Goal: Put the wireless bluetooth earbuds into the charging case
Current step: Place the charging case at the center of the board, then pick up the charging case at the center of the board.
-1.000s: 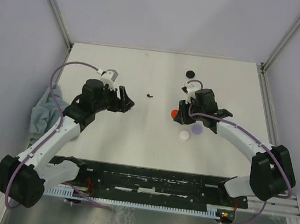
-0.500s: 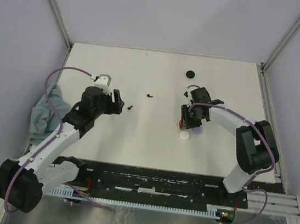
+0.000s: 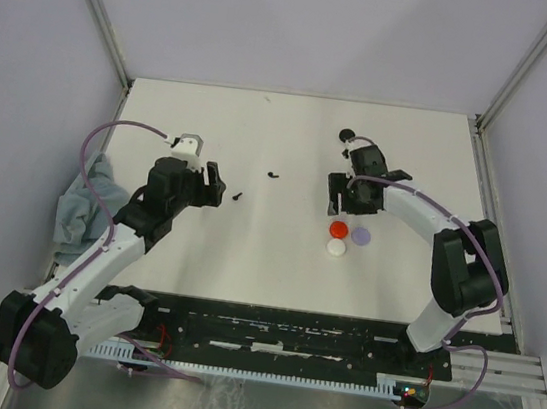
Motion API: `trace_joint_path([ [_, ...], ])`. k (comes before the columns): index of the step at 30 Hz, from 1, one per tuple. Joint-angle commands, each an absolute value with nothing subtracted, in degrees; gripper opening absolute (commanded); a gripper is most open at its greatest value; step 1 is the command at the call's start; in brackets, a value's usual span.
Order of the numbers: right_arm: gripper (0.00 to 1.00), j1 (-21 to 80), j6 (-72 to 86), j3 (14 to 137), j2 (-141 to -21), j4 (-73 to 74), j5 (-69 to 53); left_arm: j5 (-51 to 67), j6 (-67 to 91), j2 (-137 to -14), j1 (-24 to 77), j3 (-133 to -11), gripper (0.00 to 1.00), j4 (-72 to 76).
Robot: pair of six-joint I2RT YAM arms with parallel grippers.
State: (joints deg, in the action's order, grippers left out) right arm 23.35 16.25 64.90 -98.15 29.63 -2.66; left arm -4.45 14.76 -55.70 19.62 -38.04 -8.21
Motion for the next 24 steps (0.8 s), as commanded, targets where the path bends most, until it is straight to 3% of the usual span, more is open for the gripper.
trace_joint_path([
  [1, 0.81, 23.20, 15.68, 74.06, -99.56, 22.75, 6.33, -5.94, 12.47, -53.77, 19.43, -37.99, 0.78, -5.06],
  [12, 0.88, 20.91, 14.40, 95.73, -119.84, 12.66, 20.20, -7.51, 12.28, -52.77, 19.48, -37.97, 0.79, -5.52],
  [24, 0.86, 18.28, 17.13, 114.27, -137.75, 11.53, 19.28, -7.10, 12.22, -54.96, 19.99, -38.07, 0.79, -5.53],
])
